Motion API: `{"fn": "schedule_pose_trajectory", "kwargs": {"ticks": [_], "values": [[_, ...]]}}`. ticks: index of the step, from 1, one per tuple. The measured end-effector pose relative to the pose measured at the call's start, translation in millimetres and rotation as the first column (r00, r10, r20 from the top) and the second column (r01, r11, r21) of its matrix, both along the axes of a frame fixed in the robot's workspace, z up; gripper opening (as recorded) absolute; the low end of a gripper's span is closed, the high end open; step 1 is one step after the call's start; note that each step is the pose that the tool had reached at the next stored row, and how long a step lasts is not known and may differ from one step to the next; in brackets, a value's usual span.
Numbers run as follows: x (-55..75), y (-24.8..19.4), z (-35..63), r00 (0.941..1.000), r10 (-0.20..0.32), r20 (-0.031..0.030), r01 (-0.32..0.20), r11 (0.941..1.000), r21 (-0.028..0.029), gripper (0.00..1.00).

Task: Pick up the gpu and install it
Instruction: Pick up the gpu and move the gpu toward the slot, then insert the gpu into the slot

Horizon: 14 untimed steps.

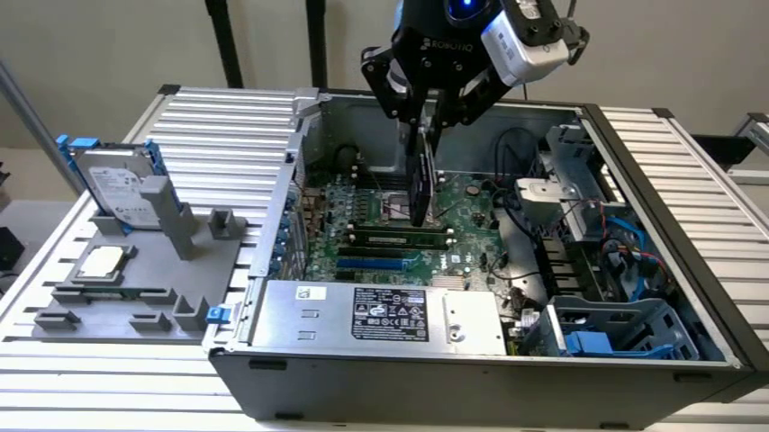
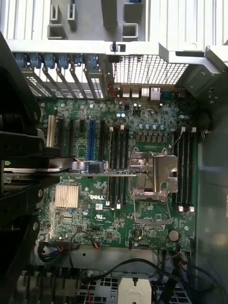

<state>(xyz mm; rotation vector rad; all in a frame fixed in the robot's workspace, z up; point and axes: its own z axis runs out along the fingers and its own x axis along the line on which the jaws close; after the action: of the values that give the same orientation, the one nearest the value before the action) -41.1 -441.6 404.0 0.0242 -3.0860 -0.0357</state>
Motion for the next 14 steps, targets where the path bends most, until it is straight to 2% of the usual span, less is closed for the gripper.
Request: {"fn": "schedule_pose_trajectory", "kwargs": {"ticks": [6,10,12,14], "values": [[0.0,0.0,0.0,1.0000,0.000,0.0000,0.000,1.0000,-0.0033,0.00],[0.0,0.1,0.0,1.0000,0.000,-0.0001,0.000,1.0000,-0.0036,0.00],[-0.3,0.4,-1.1,0.9998,0.020,0.0028,-0.020,0.9998,-0.0034,0.00],[-0.3,0.4,-2.1,0.9984,0.056,0.0028,-0.056,0.9984,-0.0036,0.00]]}}
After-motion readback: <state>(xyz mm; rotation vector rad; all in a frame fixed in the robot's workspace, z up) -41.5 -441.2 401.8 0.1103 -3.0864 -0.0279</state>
